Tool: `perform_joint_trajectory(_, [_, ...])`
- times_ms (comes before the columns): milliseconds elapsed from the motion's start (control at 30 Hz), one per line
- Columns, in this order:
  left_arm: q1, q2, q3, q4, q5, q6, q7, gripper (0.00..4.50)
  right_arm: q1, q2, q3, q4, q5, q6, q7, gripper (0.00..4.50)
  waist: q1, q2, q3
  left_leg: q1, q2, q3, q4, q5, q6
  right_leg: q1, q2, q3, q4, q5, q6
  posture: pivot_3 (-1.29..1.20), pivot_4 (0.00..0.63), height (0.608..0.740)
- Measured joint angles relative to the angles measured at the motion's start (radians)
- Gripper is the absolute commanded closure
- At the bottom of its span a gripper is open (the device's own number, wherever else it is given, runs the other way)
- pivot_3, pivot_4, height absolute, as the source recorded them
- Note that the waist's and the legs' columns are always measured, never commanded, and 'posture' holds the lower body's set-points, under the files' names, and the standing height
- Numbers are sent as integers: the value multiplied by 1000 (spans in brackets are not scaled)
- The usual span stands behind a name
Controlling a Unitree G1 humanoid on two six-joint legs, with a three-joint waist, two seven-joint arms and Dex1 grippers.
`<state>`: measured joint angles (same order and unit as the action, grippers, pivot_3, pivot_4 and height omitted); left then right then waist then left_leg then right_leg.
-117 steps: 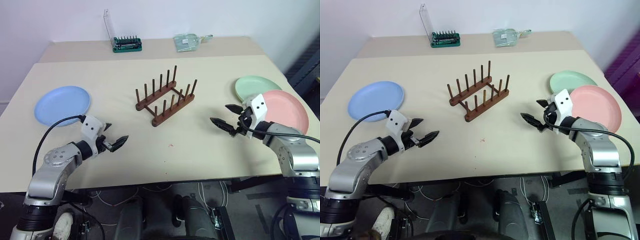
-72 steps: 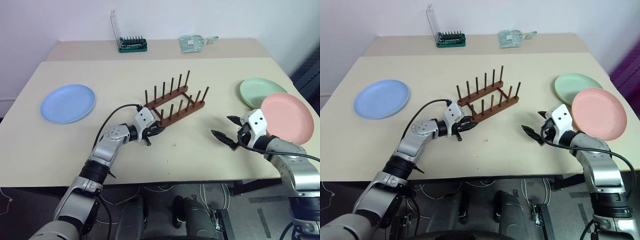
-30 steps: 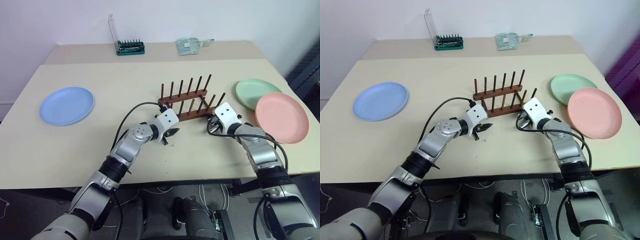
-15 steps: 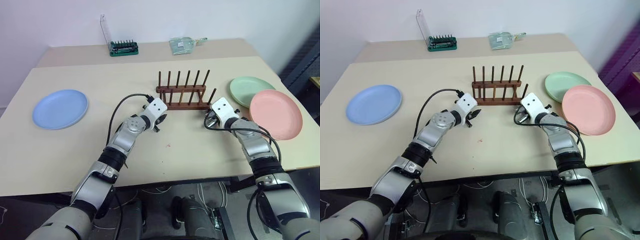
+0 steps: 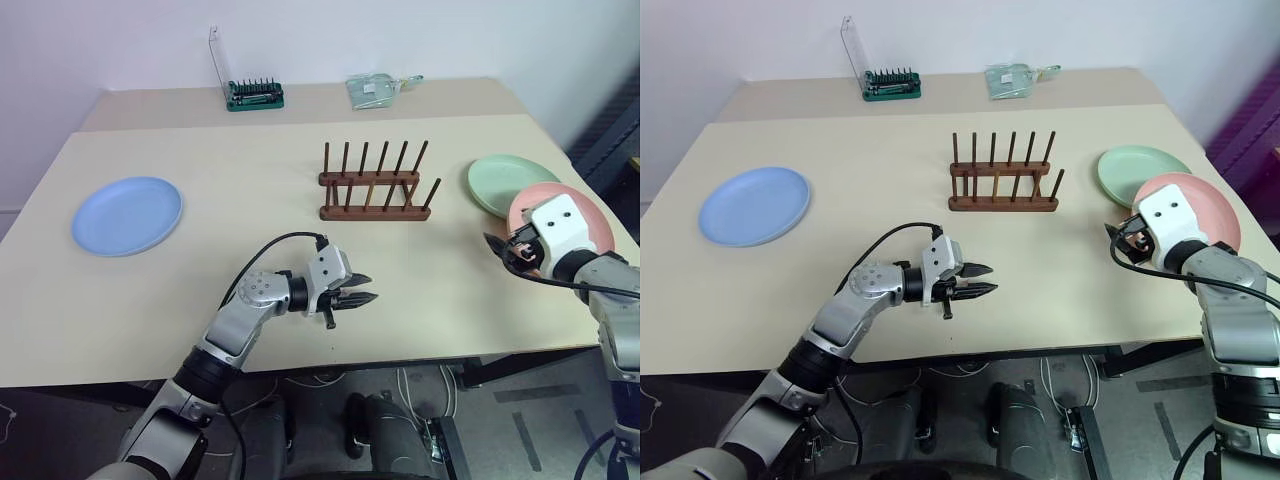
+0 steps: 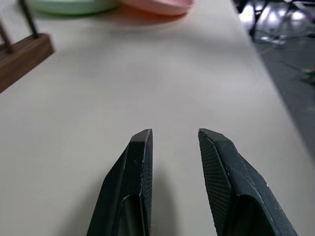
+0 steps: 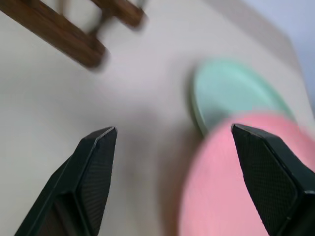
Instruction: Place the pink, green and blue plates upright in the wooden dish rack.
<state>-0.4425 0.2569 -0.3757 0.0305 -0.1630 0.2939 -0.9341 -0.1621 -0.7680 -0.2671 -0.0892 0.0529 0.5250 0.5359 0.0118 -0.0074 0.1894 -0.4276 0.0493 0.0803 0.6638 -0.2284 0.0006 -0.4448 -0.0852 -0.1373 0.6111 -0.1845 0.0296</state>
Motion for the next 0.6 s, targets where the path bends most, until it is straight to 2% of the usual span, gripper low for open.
perform_joint_trajectory(33, [0,1,0,0,0,1,-2,3026,4,0,9,17,-11,6,-9,647,-1,0,0,0,0,0,0,0,1,0,0,0,0,0,0,0,150,730])
perform_joint_trajectory(133, [-5,-1,2,0,0,0,1,3026,5,2,29,56,-29,13,-30,1557,0,0,0,0,0,0,0,1,1,0,0,0,0,0,0,0,150,730])
perform_joint_trajectory(200, [-5,0,5,0,0,1,4,3026,-3,3,39,82,-37,13,-44,2485,0,0,0,0,0,0,0,1,1,0,0,0,0,0,0,0,150,730])
perform_joint_trajectory(233, [-4,0,5,0,0,1,6,3026,-8,3,46,93,-43,9,-49,3124,0,0,0,0,0,0,0,1,1,0,0,0,0,0,0,0,150,730])
perform_joint_trajectory(333, [-2,6,5,-4,0,1,14,3026,-10,2,67,105,-62,-8,-54,4473,0,0,0,0,0,0,0,1,1,0,0,0,0,0,0,0,150,730])
perform_joint_trajectory(500, [12,20,5,-12,2,0,23,3026,-7,-11,69,96,-79,-18,-53,4473,0,0,0,0,0,0,0,0,1,0,0,0,0,0,0,0,150,730])
perform_joint_trajectory(600, [16,27,5,-12,3,-3,25,3026,7,-54,69,44,-84,-12,-32,4473,1,1,1,-1,-1,0,0,0,1,-1,-1,0,0,0,0,0,150,730])
